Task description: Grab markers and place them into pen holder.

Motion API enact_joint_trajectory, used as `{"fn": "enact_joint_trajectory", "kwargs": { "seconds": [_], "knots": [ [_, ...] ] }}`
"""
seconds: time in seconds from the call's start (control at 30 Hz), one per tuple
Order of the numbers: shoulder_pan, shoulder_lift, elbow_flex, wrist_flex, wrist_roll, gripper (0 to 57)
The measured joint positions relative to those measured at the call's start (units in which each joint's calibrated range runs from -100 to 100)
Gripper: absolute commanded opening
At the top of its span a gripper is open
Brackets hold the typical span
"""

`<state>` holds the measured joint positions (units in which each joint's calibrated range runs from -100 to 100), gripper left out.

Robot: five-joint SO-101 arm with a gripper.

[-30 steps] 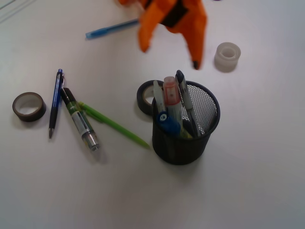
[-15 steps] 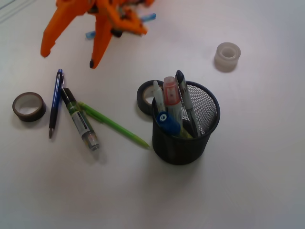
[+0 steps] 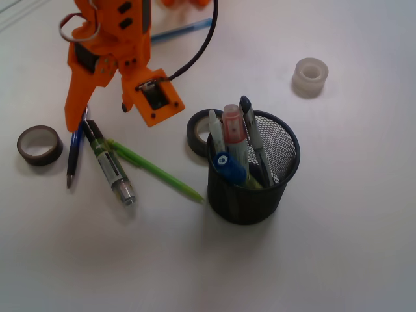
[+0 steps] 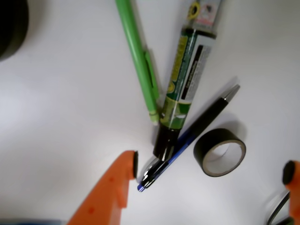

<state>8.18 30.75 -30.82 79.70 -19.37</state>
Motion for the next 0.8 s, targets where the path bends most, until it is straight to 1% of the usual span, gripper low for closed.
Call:
{"fn": "enact_joint_trajectory", "kwargs": {
  "seconds": [0.17, 0.33, 0.57, 0.8],
  "knots": [
    [-1.18, 13.33, -22.1, 8.81, 0.0, 34.1],
    [-2.81, 23.17, -35.58, 11.84, -1.32, 34.1],
    [-4.37, 30.31, -41.15, 11.84, -2.34, 34.0],
    [-2.81, 33.71, -41.78, 9.33, -2.34, 34.0]
  ]
}}
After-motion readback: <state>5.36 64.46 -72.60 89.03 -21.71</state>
